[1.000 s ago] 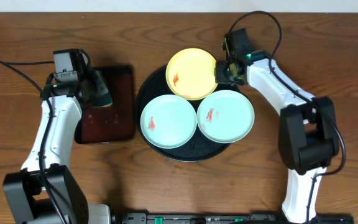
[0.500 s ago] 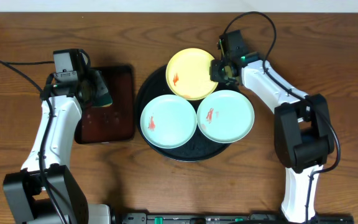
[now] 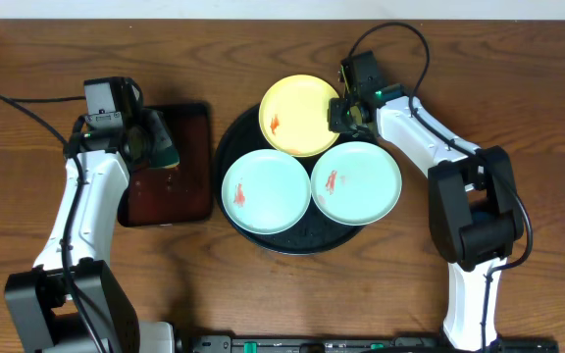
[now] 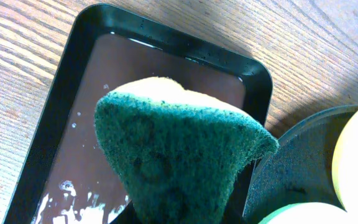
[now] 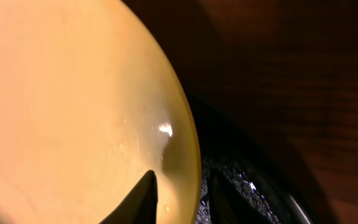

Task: Clean dirty plates on tray and stack at the side
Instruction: 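Move the right gripper to the yellow plate's rim and grip it, then bring the sponge with the left gripper onto the left blue plate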

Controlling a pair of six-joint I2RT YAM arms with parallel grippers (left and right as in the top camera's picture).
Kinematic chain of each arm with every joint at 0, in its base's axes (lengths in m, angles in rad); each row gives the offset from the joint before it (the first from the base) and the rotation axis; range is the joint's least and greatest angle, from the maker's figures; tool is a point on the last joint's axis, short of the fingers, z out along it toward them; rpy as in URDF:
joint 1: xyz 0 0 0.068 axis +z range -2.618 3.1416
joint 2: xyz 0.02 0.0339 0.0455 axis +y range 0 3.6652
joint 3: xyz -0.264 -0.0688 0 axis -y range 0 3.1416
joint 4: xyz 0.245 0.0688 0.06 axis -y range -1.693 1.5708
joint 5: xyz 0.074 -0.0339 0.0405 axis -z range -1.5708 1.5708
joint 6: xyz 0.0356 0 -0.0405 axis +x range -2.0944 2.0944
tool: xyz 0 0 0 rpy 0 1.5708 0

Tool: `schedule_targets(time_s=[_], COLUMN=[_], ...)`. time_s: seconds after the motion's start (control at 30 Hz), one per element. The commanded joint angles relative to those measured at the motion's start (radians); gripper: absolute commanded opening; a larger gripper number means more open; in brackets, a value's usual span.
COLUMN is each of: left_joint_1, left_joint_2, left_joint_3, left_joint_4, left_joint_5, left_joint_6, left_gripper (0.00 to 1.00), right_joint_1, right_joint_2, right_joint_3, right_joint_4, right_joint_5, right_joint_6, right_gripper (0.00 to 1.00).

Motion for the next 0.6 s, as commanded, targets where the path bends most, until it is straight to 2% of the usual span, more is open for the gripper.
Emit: schedule_targets(time_s=[0.0,0.03,0.23,0.4,0.57], left_joint_1=[0.005,0.005,0.005,0.005,0.005], left_joint_2=[0.0,0.0,0.0,0.003,0.021], left_joint_3=[0.019,0.019,0.019,0.018,0.016], left_joint_4=[-0.002,-0.002,-0.002,-0.002,-0.002], left_joint_5=[0.013,0.013,0.009,-0.041,-0.05], left_joint_6=[-0.004,-0.004,-0.004,-0.005,-0.005], left_gripper=[0.08,0.08,0.07,0.07,0.08], right_joint_1=[0.015,0.015,0.04,0.119,0.233], right_joint_2=[-0.012,-0.029,-0.169,-0.22,-0.171], right_joint_3=[0.036,0.046,0.073,0.072,0.044], right_joint_4=[-0.033,-0.05,-0.166,-0.285,-0.322], right_joint_5=[-0.002,-0.002,-0.003,-0.091,-0.035], right_joint_6=[0.001,0.001,-0.019,-0.103,-0.119], right_gripper=[0.35,0.4,0.48,0.45,0.43])
